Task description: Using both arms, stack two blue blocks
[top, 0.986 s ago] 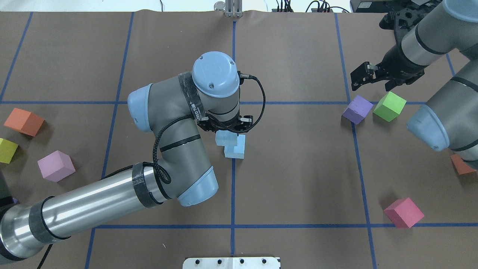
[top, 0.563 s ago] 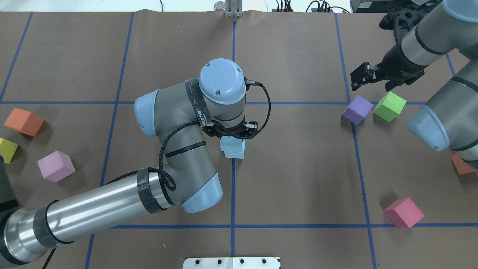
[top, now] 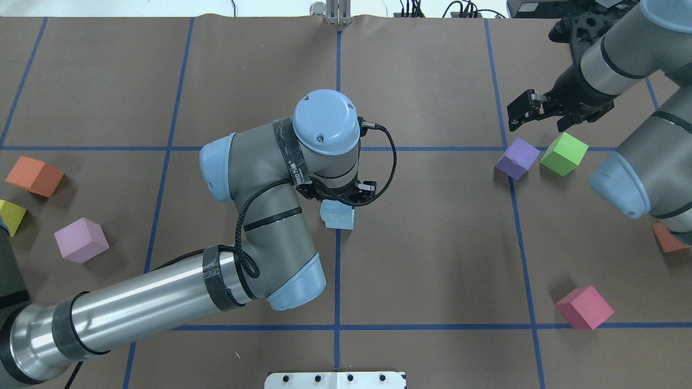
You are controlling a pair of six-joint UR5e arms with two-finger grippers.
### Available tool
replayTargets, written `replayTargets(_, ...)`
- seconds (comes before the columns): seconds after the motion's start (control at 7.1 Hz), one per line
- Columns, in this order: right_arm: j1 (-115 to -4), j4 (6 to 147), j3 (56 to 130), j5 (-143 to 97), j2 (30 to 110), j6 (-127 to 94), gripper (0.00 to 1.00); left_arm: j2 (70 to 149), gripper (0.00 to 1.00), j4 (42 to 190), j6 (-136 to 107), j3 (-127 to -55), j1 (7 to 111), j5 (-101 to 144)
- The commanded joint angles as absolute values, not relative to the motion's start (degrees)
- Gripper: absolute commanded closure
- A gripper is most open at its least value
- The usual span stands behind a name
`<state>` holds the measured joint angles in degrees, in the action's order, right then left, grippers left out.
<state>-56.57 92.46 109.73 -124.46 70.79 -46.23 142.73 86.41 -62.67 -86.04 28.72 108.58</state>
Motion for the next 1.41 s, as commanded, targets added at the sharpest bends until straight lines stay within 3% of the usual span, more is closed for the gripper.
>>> replayTargets(0.0, -56.5, 92.5, 109.7, -124.5, 70.8, -46.2, 0.00, 142.6, 0.47, 86.5, -62.6, -86.0, 28.7, 108.5)
replayTargets(1.27, -56.5, 92.5, 109.6, -124.4, 70.8, -46.2, 0.00, 142.3, 0.44, 89.2, -63.2, -85.4, 28.8, 108.5)
